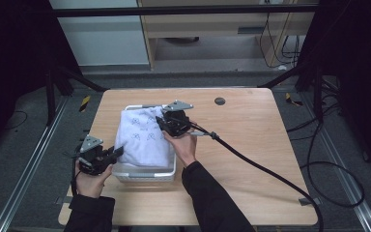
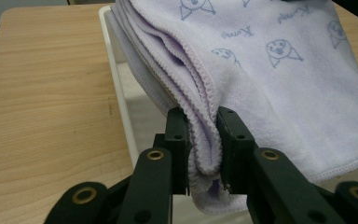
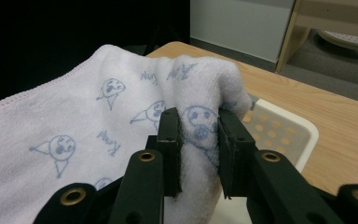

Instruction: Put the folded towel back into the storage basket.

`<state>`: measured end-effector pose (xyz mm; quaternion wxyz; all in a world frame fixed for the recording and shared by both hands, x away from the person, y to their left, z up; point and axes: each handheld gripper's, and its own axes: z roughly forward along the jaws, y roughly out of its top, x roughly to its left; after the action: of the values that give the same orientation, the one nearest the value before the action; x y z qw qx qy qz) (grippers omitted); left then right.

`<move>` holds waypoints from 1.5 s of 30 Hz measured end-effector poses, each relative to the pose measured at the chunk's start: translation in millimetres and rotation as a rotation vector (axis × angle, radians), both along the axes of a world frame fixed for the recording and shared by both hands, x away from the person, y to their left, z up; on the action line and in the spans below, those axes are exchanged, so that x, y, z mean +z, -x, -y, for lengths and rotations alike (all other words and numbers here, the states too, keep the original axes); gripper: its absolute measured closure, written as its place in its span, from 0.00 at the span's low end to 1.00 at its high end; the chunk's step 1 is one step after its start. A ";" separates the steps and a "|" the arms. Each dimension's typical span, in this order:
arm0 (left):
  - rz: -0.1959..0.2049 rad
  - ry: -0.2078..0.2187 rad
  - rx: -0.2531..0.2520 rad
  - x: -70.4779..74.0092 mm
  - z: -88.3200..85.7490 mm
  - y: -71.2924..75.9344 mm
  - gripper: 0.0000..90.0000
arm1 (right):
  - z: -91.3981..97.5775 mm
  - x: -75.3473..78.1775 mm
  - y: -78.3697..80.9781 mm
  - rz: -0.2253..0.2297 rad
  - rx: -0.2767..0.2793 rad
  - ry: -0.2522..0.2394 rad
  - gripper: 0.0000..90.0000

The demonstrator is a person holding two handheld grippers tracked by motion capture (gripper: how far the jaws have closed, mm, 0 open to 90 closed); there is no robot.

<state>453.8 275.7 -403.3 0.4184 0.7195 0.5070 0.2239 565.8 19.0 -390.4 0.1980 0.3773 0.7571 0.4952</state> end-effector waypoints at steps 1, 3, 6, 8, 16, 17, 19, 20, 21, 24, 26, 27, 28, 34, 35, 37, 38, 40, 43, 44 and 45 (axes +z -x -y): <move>-0.004 -0.005 0.000 -0.7 0.3 -0.3 0.83 | -0.2 -0.5 0.3 -0.001 -0.002 0.003 0.81; -0.006 -0.010 -0.002 -2.3 1.0 -1.1 0.83 | -0.8 -2.2 0.3 0.001 -0.001 0.011 0.81; -0.009 -0.014 0.000 -4.0 1.4 -2.1 0.83 | -1.4 -4.1 -0.1 -0.002 -0.005 0.019 0.81; -0.011 -0.015 0.002 -5.0 1.3 -2.8 0.83 | -1.7 -5.0 -0.9 -0.003 -0.004 0.020 0.81; -0.039 -0.044 -0.002 -17.2 7.8 -7.8 0.83 | -4.5 -15.9 -4.0 -0.021 -0.015 0.056 0.81; -0.044 -0.047 -0.002 -18.9 8.4 -8.4 0.83 | -4.7 -18.3 -4.4 -0.025 -0.016 0.059 0.81; -0.052 -0.051 -0.002 -21.6 9.0 -9.6 0.83 | -4.9 -22.9 -5.7 -0.034 -0.017 0.061 0.81; -0.055 -0.052 -0.003 -22.4 9.2 -10.1 0.83 | -4.8 -24.8 -6.2 -0.040 -0.020 0.062 0.81; -0.056 -0.055 -0.003 -22.8 9.4 -10.3 0.83 | -4.7 -26.5 -6.7 -0.044 -0.022 0.060 0.81; -0.059 -0.056 -0.005 -23.7 10.3 -11.0 0.83 | -4.4 -30.1 -7.6 -0.049 -0.026 0.066 0.81; -0.063 -0.059 -0.005 -24.7 10.8 -11.5 0.83 | -4.2 -31.8 -7.9 -0.052 -0.028 0.068 0.81; -0.066 -0.060 -0.007 -25.2 10.9 -11.8 0.83 | -4.2 -32.6 -8.0 -0.052 -0.028 0.072 0.81; -0.069 -0.061 -0.005 -25.9 11.0 -12.2 0.83 | -4.4 -33.7 -8.1 -0.053 -0.030 0.072 0.81; -0.087 -0.069 0.002 -29.0 11.9 -14.3 0.83 | -6.0 -41.2 -10.8 -0.065 -0.034 0.089 0.80; -0.092 -0.071 0.001 -29.7 11.9 -14.8 0.83 | -6.3 -42.6 -11.4 -0.068 -0.036 0.093 0.80; -0.101 -0.074 0.001 -31.0 12.2 -15.8 0.83 | -6.9 -44.8 -12.0 -0.074 -0.037 0.097 0.79; -0.105 -0.075 0.003 -31.9 12.5 -16.3 0.82 | -7.1 -46.1 -12.5 -0.076 -0.038 0.104 0.78; -0.109 -0.076 0.007 -32.2 12.5 -16.7 0.78 | -7.8 -48.9 -12.8 -0.068 -0.037 0.121 0.74; -0.098 -0.088 0.031 -30.6 11.6 -15.8 0.74 | -7.9 -50.4 -13.0 -0.061 -0.038 0.142 0.68; -0.090 -0.090 0.039 -29.5 10.7 -15.1 0.73 | -7.6 -50.1 -13.1 -0.055 -0.038 0.146 0.66; -0.085 -0.086 0.047 -28.1 9.7 -14.5 0.72 | -6.9 -49.3 -13.1 -0.045 -0.041 0.149 0.63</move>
<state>468.3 265.9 -431.4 0.3600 0.7335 0.5311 0.2245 578.9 26.0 -439.7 0.2186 0.3879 0.7882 0.4248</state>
